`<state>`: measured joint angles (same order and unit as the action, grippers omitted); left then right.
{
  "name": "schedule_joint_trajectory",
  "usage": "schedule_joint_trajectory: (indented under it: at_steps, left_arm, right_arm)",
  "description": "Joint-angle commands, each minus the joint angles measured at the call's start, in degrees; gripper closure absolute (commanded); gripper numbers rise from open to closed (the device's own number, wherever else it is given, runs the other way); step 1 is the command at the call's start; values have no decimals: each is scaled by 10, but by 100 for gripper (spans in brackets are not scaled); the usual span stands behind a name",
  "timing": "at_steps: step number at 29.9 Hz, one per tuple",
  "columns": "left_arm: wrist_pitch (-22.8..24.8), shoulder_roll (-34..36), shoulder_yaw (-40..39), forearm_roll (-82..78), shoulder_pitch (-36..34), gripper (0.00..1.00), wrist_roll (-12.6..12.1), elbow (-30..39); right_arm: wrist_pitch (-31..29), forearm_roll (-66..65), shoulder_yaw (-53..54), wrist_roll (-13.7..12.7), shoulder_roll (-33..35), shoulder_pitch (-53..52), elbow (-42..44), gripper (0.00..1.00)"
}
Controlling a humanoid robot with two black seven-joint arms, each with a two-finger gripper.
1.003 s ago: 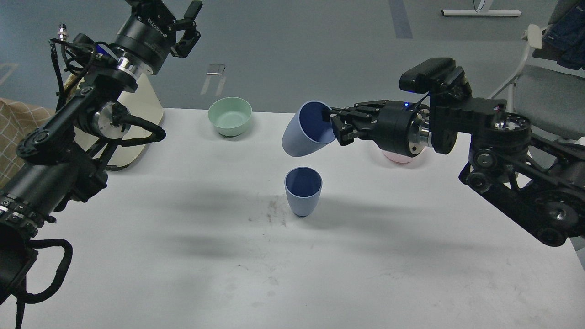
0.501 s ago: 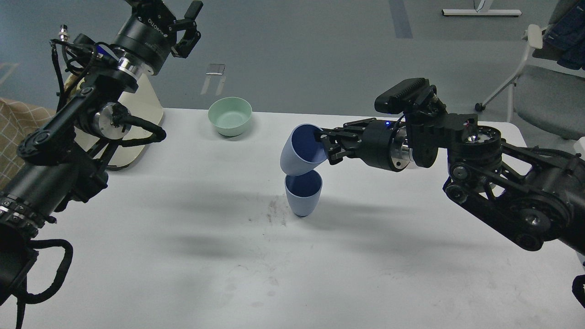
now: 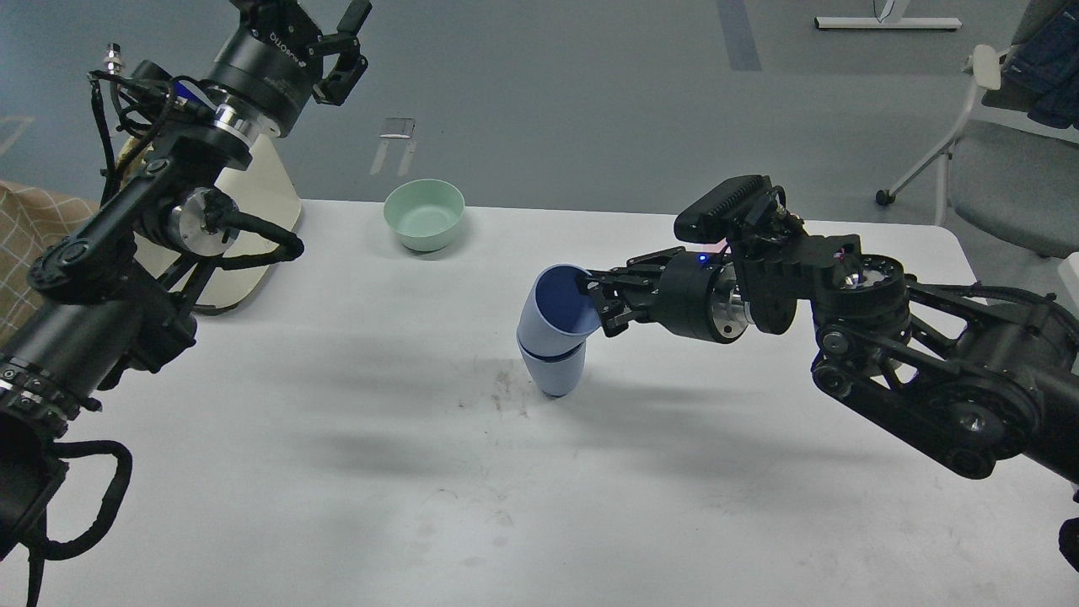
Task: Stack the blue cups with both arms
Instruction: 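Lower the held cup into the centered blue cup, then release the stacked cup and hold the right hand beside it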
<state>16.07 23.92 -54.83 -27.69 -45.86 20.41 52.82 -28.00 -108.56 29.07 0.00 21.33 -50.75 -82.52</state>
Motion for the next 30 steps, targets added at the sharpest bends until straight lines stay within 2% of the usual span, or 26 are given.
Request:
schedule_joint_trajectory:
  at_steps: [1,5,8,12,21,23,26,27,28,30]
  left_arm:
    - [-1,0,0,0,1,2,0,0]
    - [-1,0,0,0,1,2,0,0]
    - [-1,0,0,0,1,2,0,0]
    - [-1,-1,0,0,1,2,0,1]
    - [-1,-1,0,0,1,2,0,1]
    - [-1,-2,-1,0,1,2,0,1]
    - [-1,-2,-1,1,2,2,1,2]
    - [-1,-1,-1,1,2,2,1,2]
    - [-1,-1,-1,1,2,2,1,2]
    - [0,-1,0,1,6,2,1,2]
  right_arm:
    - [0,-1,-1,0,-1,-1,3,99]
    - [0,-1,-1,0,-2,0,3,86]
    - [0,-1,-1,0,-2,2,3,81]
    - [0,-1,-1,0,-3,4,3,67]
    - [0,0,2,0,-4,3,3,61]
    - [0,1,5,0,-5,2,3,51]
    - [0,5,40,1,-10,-1,5,23]
    - [0,6,81,0,-17,-1,13,5]
    - [0,7,105,0,-23,-2,20,0]
    - [0,7,204,0,-51,-8,58,0]
